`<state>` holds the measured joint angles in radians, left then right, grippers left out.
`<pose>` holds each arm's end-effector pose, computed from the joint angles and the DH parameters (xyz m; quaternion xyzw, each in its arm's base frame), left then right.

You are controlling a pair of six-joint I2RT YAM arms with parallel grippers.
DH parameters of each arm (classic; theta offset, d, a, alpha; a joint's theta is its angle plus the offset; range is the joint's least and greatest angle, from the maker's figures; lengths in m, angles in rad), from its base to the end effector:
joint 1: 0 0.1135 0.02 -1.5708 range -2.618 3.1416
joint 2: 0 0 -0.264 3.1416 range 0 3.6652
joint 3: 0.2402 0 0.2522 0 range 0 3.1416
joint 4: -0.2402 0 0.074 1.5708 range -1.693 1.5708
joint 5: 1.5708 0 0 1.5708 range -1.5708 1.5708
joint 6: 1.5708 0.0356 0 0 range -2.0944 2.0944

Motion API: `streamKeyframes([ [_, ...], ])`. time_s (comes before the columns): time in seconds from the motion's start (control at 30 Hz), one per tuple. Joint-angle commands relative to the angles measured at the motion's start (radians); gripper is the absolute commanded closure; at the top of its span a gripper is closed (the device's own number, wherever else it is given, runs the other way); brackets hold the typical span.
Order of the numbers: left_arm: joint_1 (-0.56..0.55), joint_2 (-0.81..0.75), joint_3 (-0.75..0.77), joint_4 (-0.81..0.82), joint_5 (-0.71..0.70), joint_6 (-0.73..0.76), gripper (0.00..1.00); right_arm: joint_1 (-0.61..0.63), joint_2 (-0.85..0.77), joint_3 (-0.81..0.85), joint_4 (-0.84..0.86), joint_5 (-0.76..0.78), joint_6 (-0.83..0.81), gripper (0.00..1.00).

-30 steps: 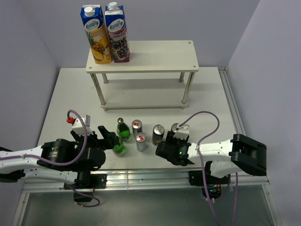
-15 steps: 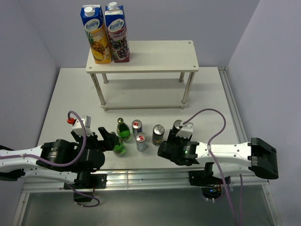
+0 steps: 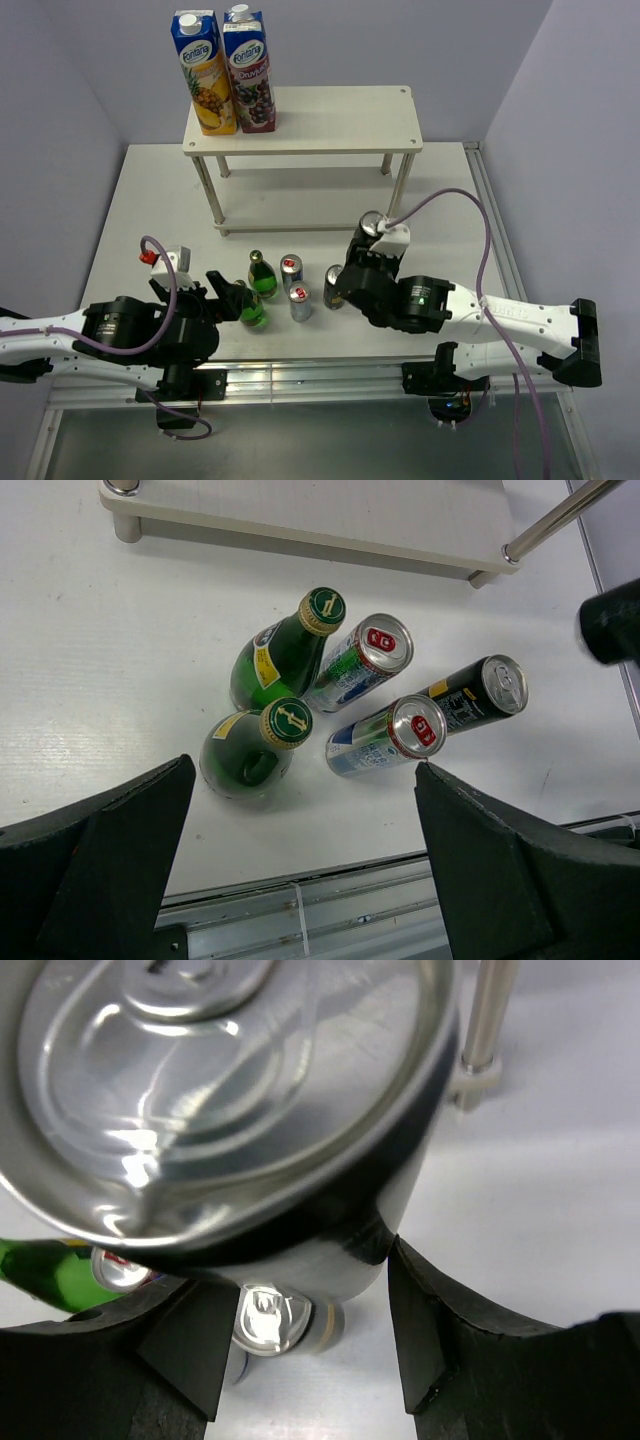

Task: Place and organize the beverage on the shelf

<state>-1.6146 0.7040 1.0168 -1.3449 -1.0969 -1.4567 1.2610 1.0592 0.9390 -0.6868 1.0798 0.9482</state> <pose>0.0282 -0.0810 0.3394 -0.0734 0.8309 -0.2093 0.5102 0.0921 0.1847 0.3083 0.0653 0.8161 0.0711 0.5698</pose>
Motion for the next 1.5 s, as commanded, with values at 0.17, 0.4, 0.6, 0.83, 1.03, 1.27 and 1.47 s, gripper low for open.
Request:
streamKeyframes([
  [0.17,-0.016,0.015,-0.004,-0.025,-0.018,-0.007,0.01,-0.181,0.064,0.342,0.268,-0.003,-0.566,1.00],
  [0.4,-0.021,0.011,-0.006,-0.025,-0.015,-0.011,0.01,-0.388,0.199,0.694,0.251,-0.093,-0.776,1.00],
  [0.6,-0.030,-0.006,-0.007,-0.026,-0.015,-0.016,0.01,-0.509,0.344,0.903,0.208,-0.176,-0.818,1.00],
  [0.83,-0.038,-0.006,-0.011,-0.025,-0.015,-0.017,0.01,-0.607,0.501,1.050,0.191,-0.253,-0.833,1.00],
  [1.03,-0.042,-0.006,-0.011,-0.025,-0.015,-0.017,0.01,-0.670,0.636,1.207,0.136,-0.314,-0.815,1.00],
  [1.27,-0.045,-0.017,-0.011,-0.025,-0.015,-0.021,0.01,-0.709,0.662,1.166,0.138,-0.340,-0.780,1.00],
  [1.47,-0.050,-0.008,-0.012,-0.025,-0.014,-0.021,0.01,-0.730,0.648,1.083,0.158,-0.359,-0.752,1.00],
])
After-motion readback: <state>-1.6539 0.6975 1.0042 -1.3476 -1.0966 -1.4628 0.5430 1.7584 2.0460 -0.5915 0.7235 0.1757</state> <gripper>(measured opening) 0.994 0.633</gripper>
